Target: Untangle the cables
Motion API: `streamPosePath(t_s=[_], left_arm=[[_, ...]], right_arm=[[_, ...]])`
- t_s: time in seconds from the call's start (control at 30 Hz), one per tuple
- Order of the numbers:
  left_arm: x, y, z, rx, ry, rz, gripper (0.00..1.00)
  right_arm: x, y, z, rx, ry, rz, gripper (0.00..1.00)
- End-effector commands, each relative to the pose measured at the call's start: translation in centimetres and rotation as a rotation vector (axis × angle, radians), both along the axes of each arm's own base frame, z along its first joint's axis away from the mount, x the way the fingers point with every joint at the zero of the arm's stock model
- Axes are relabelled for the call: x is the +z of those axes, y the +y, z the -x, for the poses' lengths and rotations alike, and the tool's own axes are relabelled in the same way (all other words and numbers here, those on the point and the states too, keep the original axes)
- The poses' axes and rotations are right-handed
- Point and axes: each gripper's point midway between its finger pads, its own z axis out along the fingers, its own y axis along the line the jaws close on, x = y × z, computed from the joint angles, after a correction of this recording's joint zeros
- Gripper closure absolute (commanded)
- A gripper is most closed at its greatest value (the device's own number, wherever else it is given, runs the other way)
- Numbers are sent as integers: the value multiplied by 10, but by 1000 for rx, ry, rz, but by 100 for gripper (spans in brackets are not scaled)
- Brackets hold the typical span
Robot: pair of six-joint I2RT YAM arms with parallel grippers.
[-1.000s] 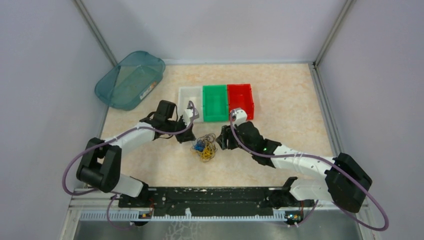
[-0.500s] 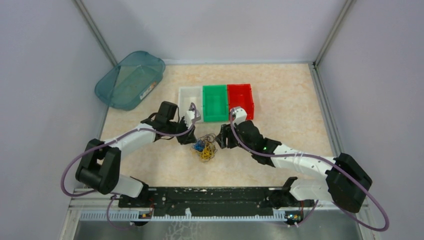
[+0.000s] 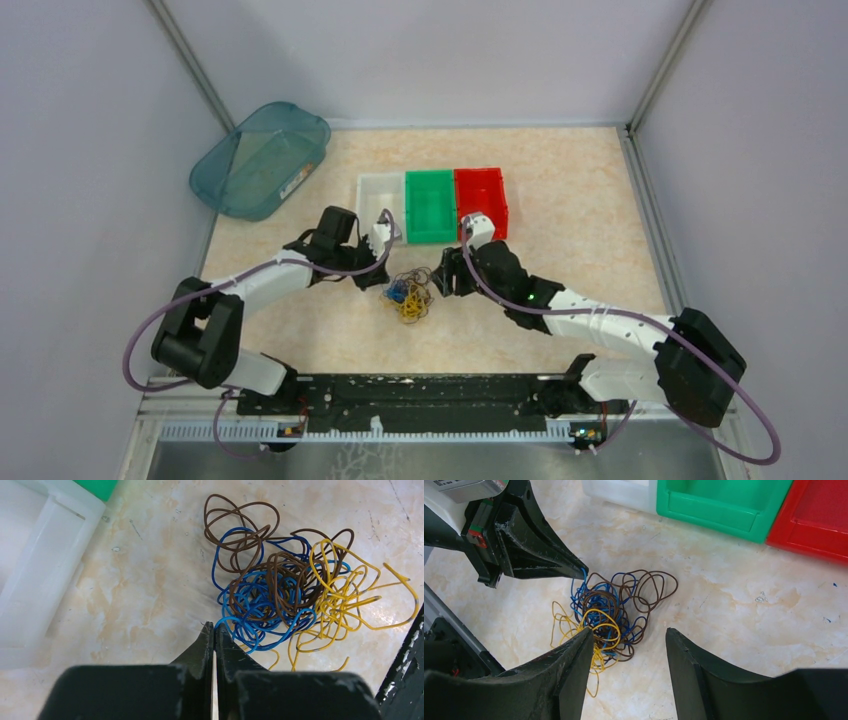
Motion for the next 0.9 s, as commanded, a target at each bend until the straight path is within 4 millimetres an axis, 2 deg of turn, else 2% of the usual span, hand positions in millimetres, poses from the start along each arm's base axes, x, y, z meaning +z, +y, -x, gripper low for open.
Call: streamPosePath(t_s=[0.0,0.13,0.37,0.5,0.63,0.87], left_arm=[[25,-5,-13,26,-94,20,100],[64,-13,-2,-24,-114,67,100],[124,-27,18,-89,-129,157,100],[147,-31,26,-91,-98,203,100],[160,-34,32,-83,-75,234,100],[191,-37,43,-97,-68,289,100]], right_arm=[[49,16,-7,13,-88,-100,44],[59,20,-8,27,-111,-121,43],[94,41,-8,91,-193,-203,34],[104,55,0,148,-251,-213,29],[107,64,8,179,-272,-227,27],[107,65,-2,121,-309,-203,27]])
